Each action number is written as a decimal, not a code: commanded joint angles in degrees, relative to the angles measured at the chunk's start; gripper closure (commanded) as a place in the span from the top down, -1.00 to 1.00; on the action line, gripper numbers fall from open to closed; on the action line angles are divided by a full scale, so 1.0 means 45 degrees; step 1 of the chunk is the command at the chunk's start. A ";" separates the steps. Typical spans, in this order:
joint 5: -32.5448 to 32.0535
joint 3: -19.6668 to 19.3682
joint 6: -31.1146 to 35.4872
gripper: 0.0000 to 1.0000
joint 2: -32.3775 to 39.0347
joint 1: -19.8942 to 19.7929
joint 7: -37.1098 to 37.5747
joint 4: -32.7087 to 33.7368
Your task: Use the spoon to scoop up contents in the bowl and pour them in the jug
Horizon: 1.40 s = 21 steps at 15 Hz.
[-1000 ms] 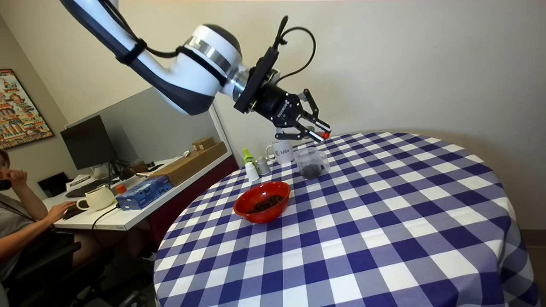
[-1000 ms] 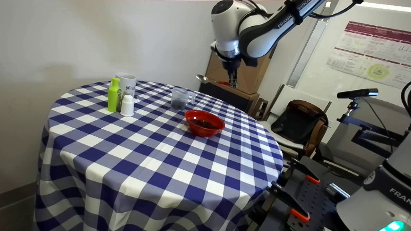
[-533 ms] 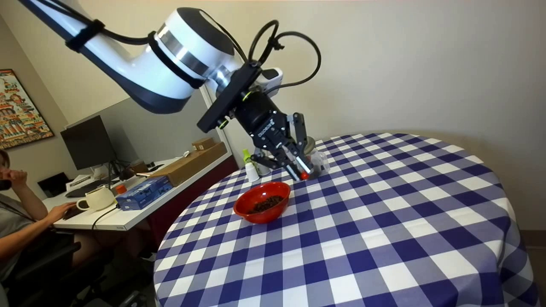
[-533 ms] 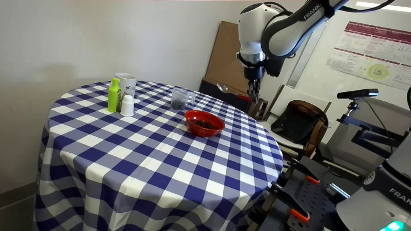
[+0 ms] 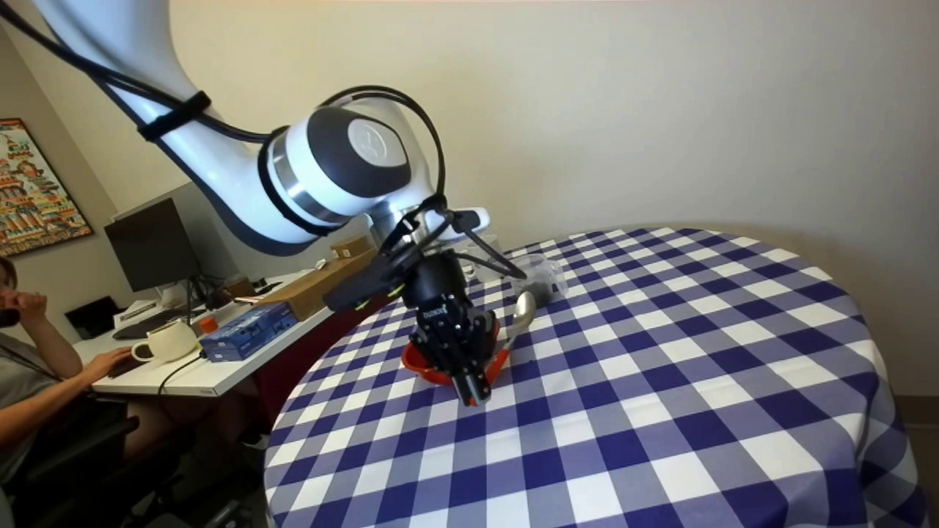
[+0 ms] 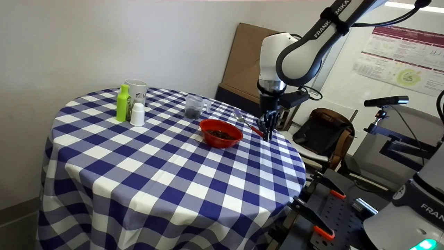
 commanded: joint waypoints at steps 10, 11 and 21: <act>0.4066 -0.0093 0.2493 -0.10 0.2395 -0.0879 -0.3364 0.0539; 0.4454 0.0140 0.2480 -0.06 0.2384 -0.1048 -0.3869 0.0568; 0.5664 0.1621 0.1357 1.00 -0.0366 -0.1839 -0.8838 0.0092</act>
